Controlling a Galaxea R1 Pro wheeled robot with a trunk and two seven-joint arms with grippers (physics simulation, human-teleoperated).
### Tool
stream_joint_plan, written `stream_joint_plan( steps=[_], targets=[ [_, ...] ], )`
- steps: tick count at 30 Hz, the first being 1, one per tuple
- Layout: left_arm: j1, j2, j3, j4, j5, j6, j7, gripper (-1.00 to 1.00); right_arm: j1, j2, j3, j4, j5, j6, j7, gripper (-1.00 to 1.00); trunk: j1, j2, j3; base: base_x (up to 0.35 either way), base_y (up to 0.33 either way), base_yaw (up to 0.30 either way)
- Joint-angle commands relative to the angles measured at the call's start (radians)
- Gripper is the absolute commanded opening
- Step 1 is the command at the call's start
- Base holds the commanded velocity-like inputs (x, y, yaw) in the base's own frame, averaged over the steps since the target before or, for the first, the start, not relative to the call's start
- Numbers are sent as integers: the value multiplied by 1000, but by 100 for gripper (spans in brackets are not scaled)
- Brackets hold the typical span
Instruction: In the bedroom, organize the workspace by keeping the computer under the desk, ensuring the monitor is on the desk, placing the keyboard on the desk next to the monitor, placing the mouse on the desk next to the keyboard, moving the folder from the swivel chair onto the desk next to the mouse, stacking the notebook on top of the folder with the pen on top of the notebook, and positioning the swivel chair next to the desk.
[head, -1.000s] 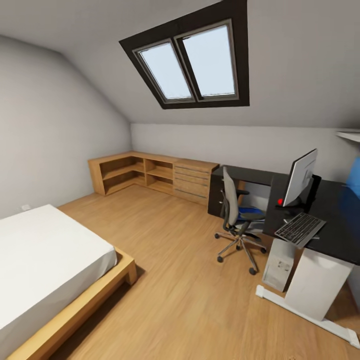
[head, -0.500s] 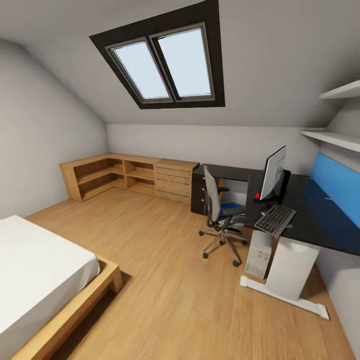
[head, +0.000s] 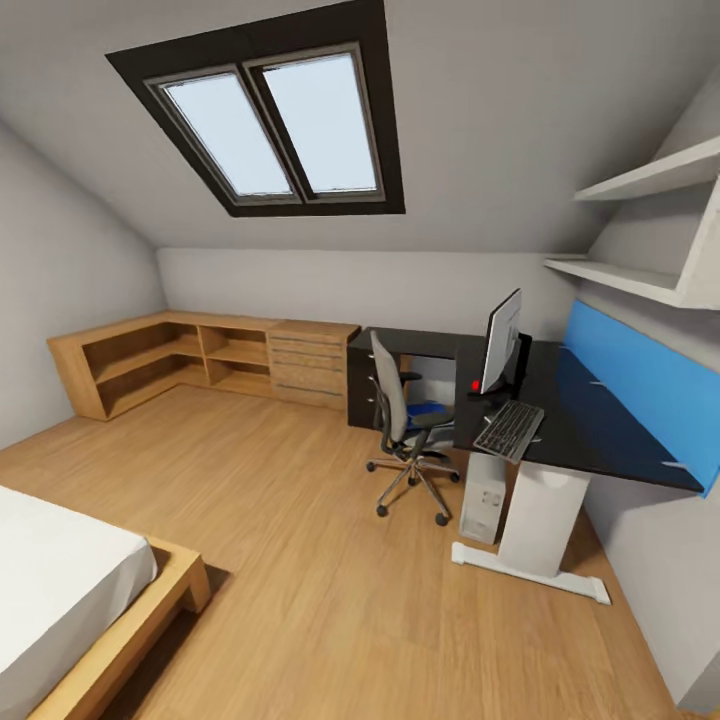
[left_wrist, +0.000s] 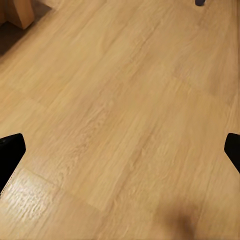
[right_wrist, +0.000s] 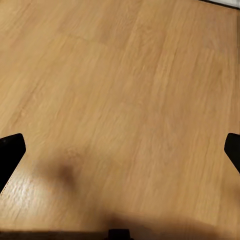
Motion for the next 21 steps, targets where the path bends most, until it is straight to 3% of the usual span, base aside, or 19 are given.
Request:
stream_joint_plan(
  steps=[1, 5, 14, 21],
  targets=[
    [0, 0, 0, -1, 5, -2, -1, 100, 0, 0, 0, 0, 0, -3, 0, 100, 0, -1, -1, 160, 253, -281],
    [0, 0, 0, -1, 5, -2, 0, 100, 0, 0, 0, 0, 0, -3, 1, 100, 0, -1, -2, 154, 235, -163],
    [0, 0, 0, -1, 6, -2, 1, 100, 0, -5, 1, 0, 0, -3, 0, 100, 0, -1, -2, 5, 7, -14],
    [0, 0, 0, -1, 6, -2, 1, 100, 0, -6, 1, 0, 0, -3, -1, 100, 0, -1, -4, 64, 200, -239]
  ],
)
